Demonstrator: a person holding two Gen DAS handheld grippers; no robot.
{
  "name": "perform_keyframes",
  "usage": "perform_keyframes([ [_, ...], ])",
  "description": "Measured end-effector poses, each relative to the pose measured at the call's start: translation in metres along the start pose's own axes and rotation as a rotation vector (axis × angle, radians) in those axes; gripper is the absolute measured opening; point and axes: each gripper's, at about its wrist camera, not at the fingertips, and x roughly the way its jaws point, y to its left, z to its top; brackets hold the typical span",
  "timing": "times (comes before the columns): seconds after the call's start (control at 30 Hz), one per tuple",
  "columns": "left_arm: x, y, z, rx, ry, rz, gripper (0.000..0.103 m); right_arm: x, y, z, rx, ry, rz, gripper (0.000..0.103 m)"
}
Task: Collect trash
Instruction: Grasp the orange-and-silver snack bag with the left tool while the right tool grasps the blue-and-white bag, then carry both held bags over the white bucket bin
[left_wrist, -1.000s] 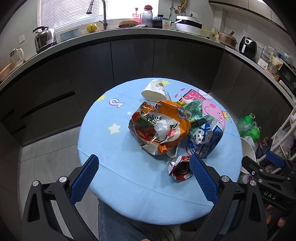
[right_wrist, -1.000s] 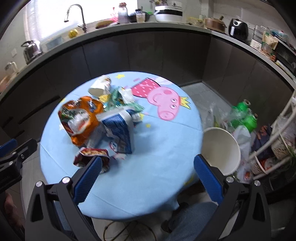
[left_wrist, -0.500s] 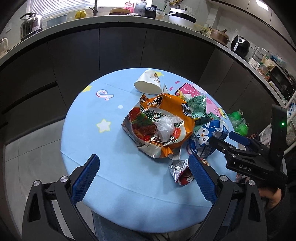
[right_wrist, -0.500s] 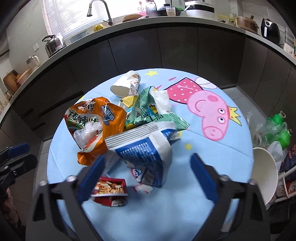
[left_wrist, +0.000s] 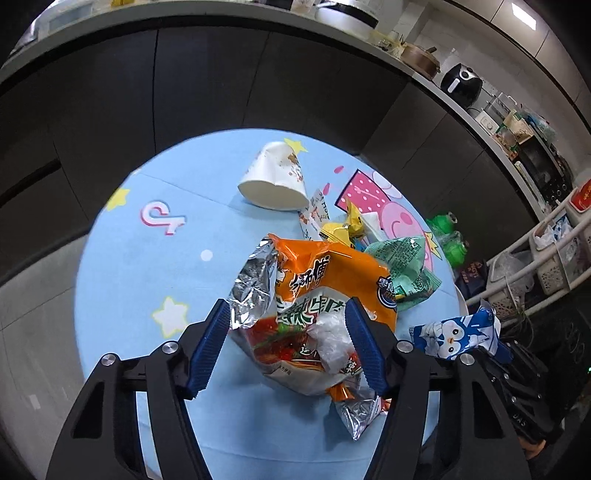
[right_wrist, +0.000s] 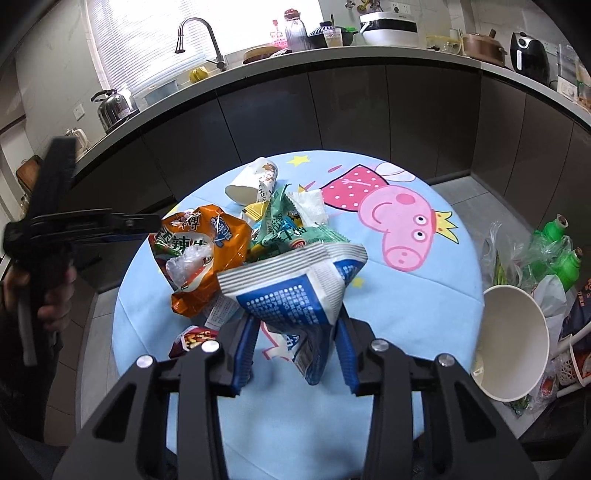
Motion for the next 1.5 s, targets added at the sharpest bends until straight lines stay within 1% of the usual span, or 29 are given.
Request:
perform_keyframes([
  [0.07, 0.02, 0.006, 0.007, -0.026, 0.075, -0.084, 0.052, -0.003, 0.001, 0.0, 0.001, -0.008, 0.002, 0.04],
  [0.1, 0.026, 0.008, 0.008, -0.039, 0.095, -0.1, 0.04, -0.005, 0.002, 0.0, 0.0, -0.011, 0.004, 0.04],
  [0.13, 0.032, 0.01, 0.009, -0.056, 0.115, -0.104, 0.031, -0.007, 0.002, 0.0, -0.003, -0.015, 0.005, 0.04],
  [0.17, 0.034, 0.011, 0.01, -0.07, 0.124, -0.12, 0.015, -0.008, 0.003, 0.0, -0.006, -0.019, 0.006, 0.04],
  [0.23, 0.026, 0.006, 0.009, -0.081, 0.107, -0.144, 0.009, -0.013, 0.003, -0.001, -0.005, -0.029, 0.008, 0.04],
  [0.27, 0.018, 0.001, 0.009, -0.064, 0.083, -0.128, 0.008, -0.015, 0.003, -0.001, -0.003, -0.035, 0.007, 0.04],
  [0.4, -0.025, -0.028, 0.007, 0.033, -0.048, -0.019, 0.007, -0.023, 0.001, -0.002, 0.007, -0.052, 0.008, 0.04],
  [0.43, -0.039, -0.038, 0.006, 0.072, -0.1, 0.041, 0.007, -0.024, 0.0, -0.002, 0.008, -0.057, 0.01, 0.04],
  [0.5, -0.058, -0.061, 0.001, 0.186, -0.205, 0.208, 0.007, -0.028, 0.001, -0.004, 0.013, -0.065, 0.01, 0.04],
  [0.53, -0.06, -0.075, -0.001, 0.248, -0.243, 0.336, 0.006, -0.03, 0.0, -0.004, 0.017, -0.066, 0.013, 0.04],
  [0.57, -0.061, -0.083, -0.003, 0.287, -0.263, 0.383, 0.006, -0.031, 0.001, -0.004, 0.019, -0.068, 0.015, 0.04],
  [0.63, -0.065, -0.091, -0.003, 0.295, -0.265, 0.351, 0.006, -0.037, 0.002, -0.005, 0.021, -0.081, 0.015, 0.04],
  [0.7, -0.064, -0.099, -0.005, 0.32, -0.288, 0.406, 0.006, -0.041, 0.001, -0.005, 0.022, -0.091, 0.019, 0.04],
  [0.8, -0.084, -0.111, -0.006, 0.334, -0.393, 0.421, 0.006, -0.049, 0.001, -0.007, 0.015, -0.107, 0.012, 0.041],
  [0.83, -0.082, -0.116, -0.006, 0.35, -0.418, 0.465, 0.006, -0.049, 0.0, -0.007, 0.02, -0.107, 0.011, 0.041],
  [0.9, -0.069, -0.121, -0.011, 0.397, -0.418, 0.519, 0.006, -0.05, -0.001, -0.008, 0.028, -0.107, 0.013, 0.041],
  [0.93, -0.068, -0.122, -0.014, 0.402, -0.454, 0.54, 0.006, -0.053, -0.001, -0.009, 0.028, -0.112, 0.013, 0.041],
  [1.0, -0.067, -0.122, -0.018, 0.404, -0.518, 0.547, 0.006, -0.056, -0.001, -0.011, 0.027, -0.119, 0.012, 0.041],
  [1.07, -0.061, -0.121, -0.019, 0.41, -0.534, 0.558, 0.006, -0.056, -0.002, -0.012, 0.031, -0.116, 0.009, 0.041],
  [1.13, -0.066, -0.114, -0.02, 0.381, -0.596, 0.539, 0.006, -0.059, -0.003, -0.012, 0.034, -0.124, 0.005, 0.041],
  [1.2, -0.05, -0.114, -0.021, 0.42, -0.552, 0.559, 0.006, -0.059, -0.004, -0.012, 0.042, -0.123, 0.008, 0.041],
  [1.23, -0.054, -0.112, -0.025, 0.411, -0.579, 0.556, 0.006, -0.059, -0.004, -0.012, 0.04, -0.125, 0.006, 0.041],
  [1.27, -0.066, -0.107, -0.027, 0.362, -0.632, 0.513, 0.006, -0.061, -0.004, -0.012, 0.034, -0.132, 0.001, 0.041],
  [1.3, -0.07, -0.101, -0.026, 0.329, -0.638, 0.468, 0.006, -0.063, -0.004, -0.013, 0.033, -0.138, 0.0, 0.041],
  [1.33, -0.064, -0.098, -0.022, 0.319, -0.592, 0.45, 0.006, -0.062, -0.004, -0.013, 0.04, -0.134, 0.002, 0.041],
  [1.37, -0.066, -0.093, -0.02, 0.294, -0.576, 0.425, 0.006, -0.06, -0.004, -0.012, 0.045, -0.126, 0.003, 0.041],
  [1.4, -0.075, -0.089, -0.022, 0.265, -0.611, 0.39, 0.006, -0.06, -0.004, -0.013, 0.043, -0.125, 0.0, 0.041],
  [1.43, -0.083, -0.087, -0.023, 0.248, -0.653, 0.375, 0.006, -0.061, -0.004, -0.013, 0.038, -0.129, 0.0, 0.041],
  [1.5, -0.079, -0.086, -0.02, 0.26, -0.62, 0.388, 0.006, -0.06, -0.004, -0.013, 0.042, -0.124, 0.003, 0.041],
])
